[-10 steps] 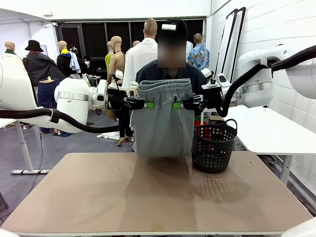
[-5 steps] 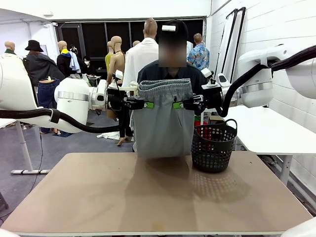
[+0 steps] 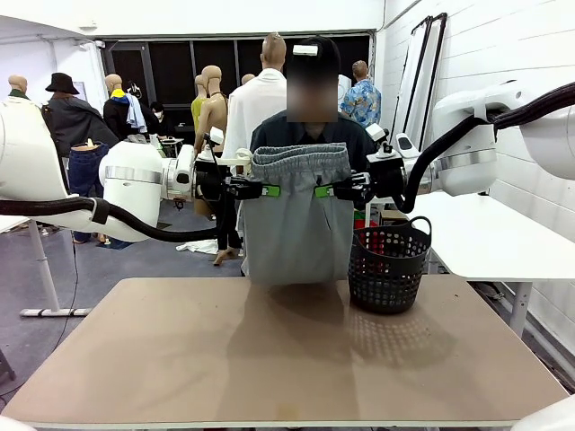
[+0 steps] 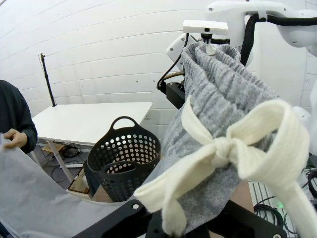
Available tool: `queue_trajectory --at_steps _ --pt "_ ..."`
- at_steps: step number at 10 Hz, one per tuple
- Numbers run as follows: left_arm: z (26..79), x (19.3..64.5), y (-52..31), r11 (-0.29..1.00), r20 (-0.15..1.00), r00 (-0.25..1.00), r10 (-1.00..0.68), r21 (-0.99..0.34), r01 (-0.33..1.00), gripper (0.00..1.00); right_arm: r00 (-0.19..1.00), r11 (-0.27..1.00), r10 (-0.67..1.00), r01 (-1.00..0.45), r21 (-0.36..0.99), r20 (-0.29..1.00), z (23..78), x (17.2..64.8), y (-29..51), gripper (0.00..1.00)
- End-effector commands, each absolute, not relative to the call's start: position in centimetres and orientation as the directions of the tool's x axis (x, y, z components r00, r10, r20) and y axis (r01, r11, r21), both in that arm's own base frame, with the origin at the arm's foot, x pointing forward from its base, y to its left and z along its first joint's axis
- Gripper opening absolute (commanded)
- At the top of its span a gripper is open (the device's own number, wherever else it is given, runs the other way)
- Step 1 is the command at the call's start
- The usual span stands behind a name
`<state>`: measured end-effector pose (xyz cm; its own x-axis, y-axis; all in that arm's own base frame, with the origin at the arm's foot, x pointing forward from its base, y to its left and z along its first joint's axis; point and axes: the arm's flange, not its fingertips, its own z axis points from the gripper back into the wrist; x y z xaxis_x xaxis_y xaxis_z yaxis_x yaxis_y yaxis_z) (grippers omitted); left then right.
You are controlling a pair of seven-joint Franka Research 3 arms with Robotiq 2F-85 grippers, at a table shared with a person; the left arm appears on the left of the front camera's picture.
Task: Fold the training pants.
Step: Release the ends of the Training pants and then grab the overlapped ends.
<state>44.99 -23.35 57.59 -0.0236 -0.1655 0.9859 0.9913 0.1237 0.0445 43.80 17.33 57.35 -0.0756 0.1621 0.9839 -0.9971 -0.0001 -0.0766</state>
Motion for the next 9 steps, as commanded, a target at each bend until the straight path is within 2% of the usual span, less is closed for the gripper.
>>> queue_trajectory --at_steps 1,9 --pt "57.81 44.83 -23.35 0.124 0.987 -0.033 -0.160 0.053 0.991 0.00 -0.077 0.000 0.154 -0.997 -0.078 0.985 57.57 43.71 17.35 0.00" --pt "57.81 44.83 -23.35 0.124 0.987 -0.033 -0.160 0.053 0.991 0.00 -0.077 0.000 0.154 -0.997 -0.078 0.985 57.57 43.71 17.35 0.00"
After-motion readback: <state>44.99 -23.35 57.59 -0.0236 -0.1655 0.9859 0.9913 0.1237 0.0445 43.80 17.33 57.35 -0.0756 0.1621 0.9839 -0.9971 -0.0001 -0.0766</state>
